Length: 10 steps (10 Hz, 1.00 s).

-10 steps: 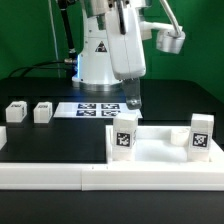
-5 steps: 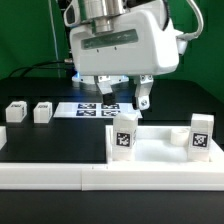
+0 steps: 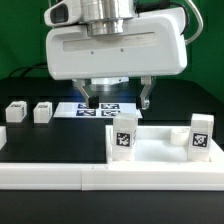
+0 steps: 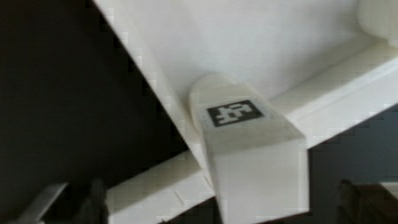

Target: Assemble square table

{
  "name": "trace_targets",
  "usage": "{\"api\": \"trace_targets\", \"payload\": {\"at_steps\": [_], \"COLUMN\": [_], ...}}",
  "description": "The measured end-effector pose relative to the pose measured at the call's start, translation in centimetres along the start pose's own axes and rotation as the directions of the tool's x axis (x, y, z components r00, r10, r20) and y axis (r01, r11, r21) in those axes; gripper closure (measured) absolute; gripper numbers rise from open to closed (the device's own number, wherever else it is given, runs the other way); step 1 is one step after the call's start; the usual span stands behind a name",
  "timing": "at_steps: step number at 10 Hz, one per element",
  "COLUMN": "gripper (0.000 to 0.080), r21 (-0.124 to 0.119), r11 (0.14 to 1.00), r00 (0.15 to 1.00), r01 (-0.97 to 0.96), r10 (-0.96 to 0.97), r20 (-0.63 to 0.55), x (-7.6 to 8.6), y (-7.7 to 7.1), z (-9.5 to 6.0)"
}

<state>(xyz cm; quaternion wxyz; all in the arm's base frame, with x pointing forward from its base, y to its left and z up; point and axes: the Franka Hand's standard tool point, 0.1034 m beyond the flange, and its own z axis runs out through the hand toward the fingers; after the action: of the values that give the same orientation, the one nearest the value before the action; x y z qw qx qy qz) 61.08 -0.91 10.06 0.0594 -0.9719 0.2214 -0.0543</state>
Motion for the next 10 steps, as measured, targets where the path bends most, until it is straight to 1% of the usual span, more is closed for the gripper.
{"api": "trace_targets", "payload": {"at_steps": [1, 2, 3, 4, 5, 6, 8, 10], "gripper": [0.0150, 0.0150, 0.0150, 0.0150, 0.0150, 0.0150, 0.0150, 0.0150], "r21": [-0.001, -0.012, -0.003, -0.002, -0.009, -0.020, -0.056, -0.092], "r11": [0.999, 0.986, 0.950, 0.926, 0.891, 0.863, 0.805, 0.818], "r00": [0.999, 0.986, 0.950, 0.925, 0.890, 0.862, 0.807, 0.823], "r01": [0.034, 0.169, 0.311, 0.378, 0.453, 0.505, 0.590, 0.568], "r10": [-0.034, -0.169, -0.311, -0.378, -0.452, -0.503, -0.587, -0.564], "r20": [0.000, 0.001, 0.013, 0.032, 0.056, 0.062, 0.067, 0.071], "x": [0.0, 0.0, -0.8, -2.0, -3.3, -3.9, -4.0, -4.1], "y": [0.1, 0.2, -0.2, -0.2, 0.2, 0.8, 2.2, 3.3], "z": [0.0, 0.0, 0.1, 0.6, 1.4, 1.9, 3.6, 6.0]}}
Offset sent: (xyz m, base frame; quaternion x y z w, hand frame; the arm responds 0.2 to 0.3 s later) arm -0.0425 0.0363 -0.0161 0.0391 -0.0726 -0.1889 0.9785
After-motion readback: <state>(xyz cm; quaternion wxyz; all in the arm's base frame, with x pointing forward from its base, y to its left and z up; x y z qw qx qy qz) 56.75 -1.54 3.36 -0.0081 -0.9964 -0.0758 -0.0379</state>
